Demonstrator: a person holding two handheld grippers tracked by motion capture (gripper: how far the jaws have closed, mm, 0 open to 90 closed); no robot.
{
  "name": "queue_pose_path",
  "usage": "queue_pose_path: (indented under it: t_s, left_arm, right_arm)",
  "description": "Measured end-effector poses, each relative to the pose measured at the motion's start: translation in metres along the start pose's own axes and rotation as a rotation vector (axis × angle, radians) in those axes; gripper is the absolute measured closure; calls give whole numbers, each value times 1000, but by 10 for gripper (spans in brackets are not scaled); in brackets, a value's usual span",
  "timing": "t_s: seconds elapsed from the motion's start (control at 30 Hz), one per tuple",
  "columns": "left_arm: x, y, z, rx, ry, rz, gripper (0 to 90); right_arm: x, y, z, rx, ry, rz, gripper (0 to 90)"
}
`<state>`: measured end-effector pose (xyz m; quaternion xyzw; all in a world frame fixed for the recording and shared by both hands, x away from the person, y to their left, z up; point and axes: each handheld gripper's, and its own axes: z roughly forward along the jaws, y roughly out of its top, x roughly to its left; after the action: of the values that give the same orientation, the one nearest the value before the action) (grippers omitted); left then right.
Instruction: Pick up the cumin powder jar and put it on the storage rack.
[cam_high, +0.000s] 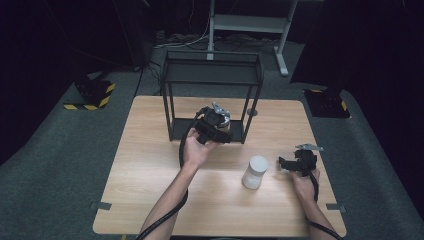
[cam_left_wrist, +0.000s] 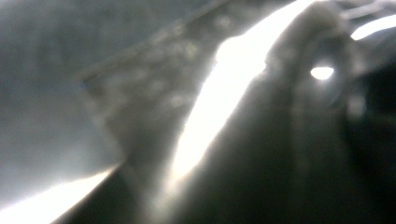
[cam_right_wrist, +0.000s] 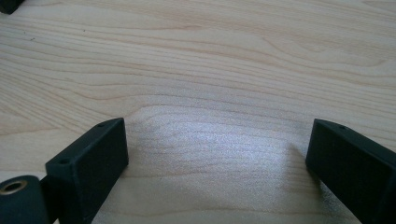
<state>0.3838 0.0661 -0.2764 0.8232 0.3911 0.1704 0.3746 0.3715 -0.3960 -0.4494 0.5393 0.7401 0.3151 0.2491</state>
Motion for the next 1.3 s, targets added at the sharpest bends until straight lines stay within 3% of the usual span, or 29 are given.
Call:
queue_pose_path:
  t_s: [0.77,1.03,1.3]
  left_arm:
    - [23,52,-48,-20,-31,-12,307]
    - [27,82,-68,-53,-9,-25,307]
    - [32,104,-75,-54,22,-41,308]
  right_arm:
    - [0,0,0,0,4,-3,49]
    - [0,0,0,1,8,-5,50]
    - [-1,0,0,2,15,-10,50]
